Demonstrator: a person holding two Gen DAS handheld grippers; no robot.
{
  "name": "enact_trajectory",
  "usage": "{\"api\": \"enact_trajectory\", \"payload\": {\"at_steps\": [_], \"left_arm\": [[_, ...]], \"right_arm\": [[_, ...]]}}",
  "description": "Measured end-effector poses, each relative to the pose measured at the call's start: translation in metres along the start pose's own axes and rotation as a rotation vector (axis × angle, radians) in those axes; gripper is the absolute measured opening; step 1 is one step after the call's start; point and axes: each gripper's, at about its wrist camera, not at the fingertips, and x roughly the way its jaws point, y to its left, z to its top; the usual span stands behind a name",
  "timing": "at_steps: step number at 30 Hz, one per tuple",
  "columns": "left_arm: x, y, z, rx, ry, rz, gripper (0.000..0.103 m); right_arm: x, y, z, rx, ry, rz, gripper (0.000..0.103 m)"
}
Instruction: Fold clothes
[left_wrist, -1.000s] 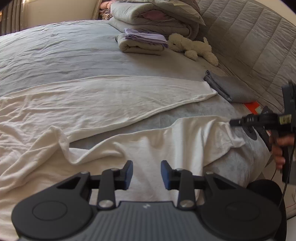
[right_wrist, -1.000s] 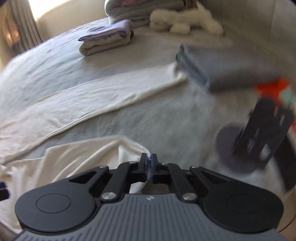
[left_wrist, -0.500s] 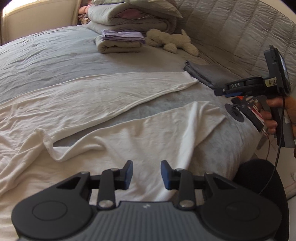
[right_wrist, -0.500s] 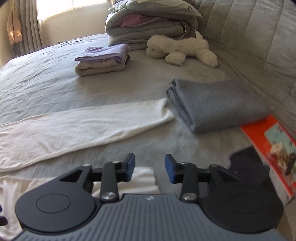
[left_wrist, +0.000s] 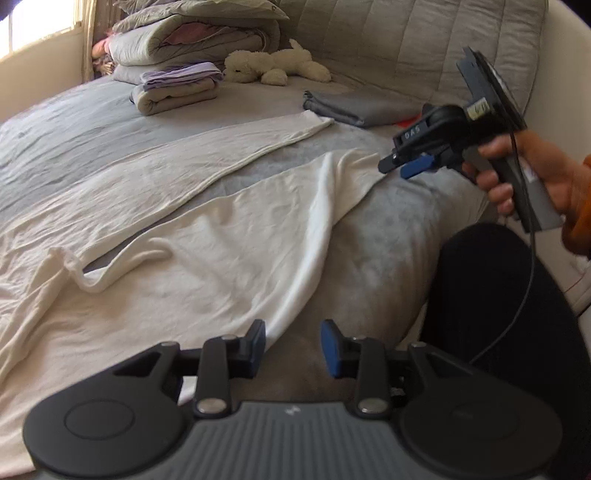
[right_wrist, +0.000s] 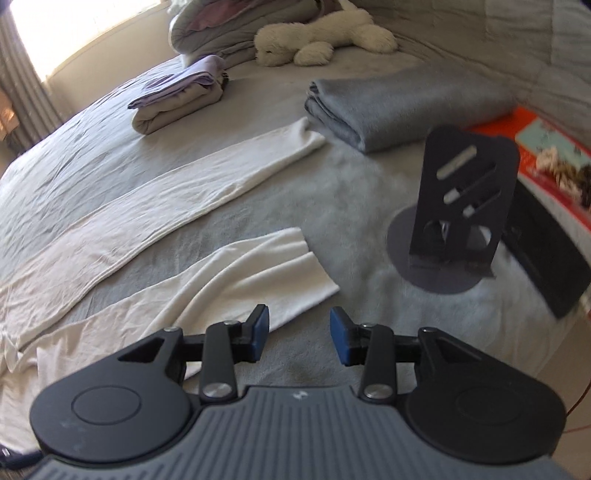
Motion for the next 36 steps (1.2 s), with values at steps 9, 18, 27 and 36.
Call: {"api": "enact_trajectory", "payload": {"at_steps": [9, 18, 27, 36], "left_arm": [[0.001, -0.004, -0.007, 0.043, -0.011, 0.064, 0.002], [-0.026, -0.005, 0.004, 0.033, -0.027, -0.002, 0.001], [-0.034, -0.024, -0.007, 0.088, 0.027, -0.072, 0.001], [-0.019, -0.029, -0.023, 0.106, 0.103, -0.077, 0.001]], "right_arm": [[0.016, 0.003, -0.001, 0.024, -0.057, -0.052, 0.002], [-0.022, -0.001, 0.006, -0.148, -0.113, -0.14, 0.002], [-0.041, -0.017, -0.012, -0.268, -0.055, -0.16, 0.002], [-0.037, -0.034, -0.031, -0.257, 0.03, -0.16, 0.002]]}}
